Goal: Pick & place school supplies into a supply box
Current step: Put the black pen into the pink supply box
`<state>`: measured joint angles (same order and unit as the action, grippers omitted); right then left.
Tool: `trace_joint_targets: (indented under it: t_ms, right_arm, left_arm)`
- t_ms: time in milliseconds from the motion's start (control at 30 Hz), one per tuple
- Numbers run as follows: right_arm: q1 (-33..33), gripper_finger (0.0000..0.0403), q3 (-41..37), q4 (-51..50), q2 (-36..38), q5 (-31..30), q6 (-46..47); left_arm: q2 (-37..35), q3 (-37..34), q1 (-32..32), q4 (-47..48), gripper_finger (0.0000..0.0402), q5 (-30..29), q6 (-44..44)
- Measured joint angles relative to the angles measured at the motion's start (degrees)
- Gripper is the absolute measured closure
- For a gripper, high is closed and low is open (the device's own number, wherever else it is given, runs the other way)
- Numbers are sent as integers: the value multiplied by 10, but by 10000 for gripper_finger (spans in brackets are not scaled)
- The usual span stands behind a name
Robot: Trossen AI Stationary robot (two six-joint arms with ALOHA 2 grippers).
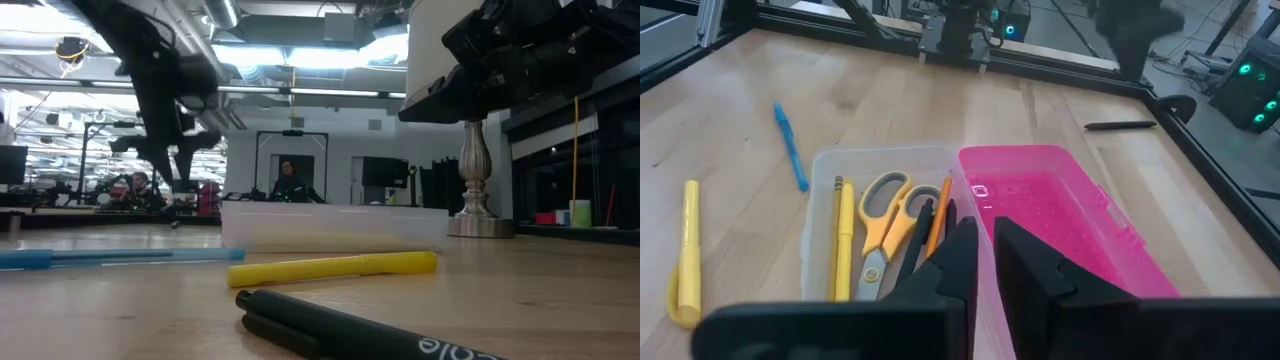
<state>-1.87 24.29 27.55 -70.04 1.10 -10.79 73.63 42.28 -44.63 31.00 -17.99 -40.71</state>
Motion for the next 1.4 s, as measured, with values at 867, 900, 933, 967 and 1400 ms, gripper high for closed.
trace_joint_targets:
  t_ms: [867, 900, 933, 967, 1400]
  right_arm:
    - [0, 360, 0, -22, 0, 0, -3]
    - [0, 360, 0, -22, 0, 0, -3]
    - [0, 360, 0, -22, 0, 0, -3]
    - [0, 360, 0, -22, 0, 0, -3]
    - [0, 360, 0, -22, 0, 0, -3]
  left_arm:
    - [138, 0, -74, -94, 272, 51, -20]
    - [138, 0, -74, -94, 272, 50, -21]
    - [138, 0, -74, -94, 272, 47, -21]
    - [138, 0, -74, -94, 272, 42, -22]
    - [146, 0, -74, -104, 272, 22, -46]
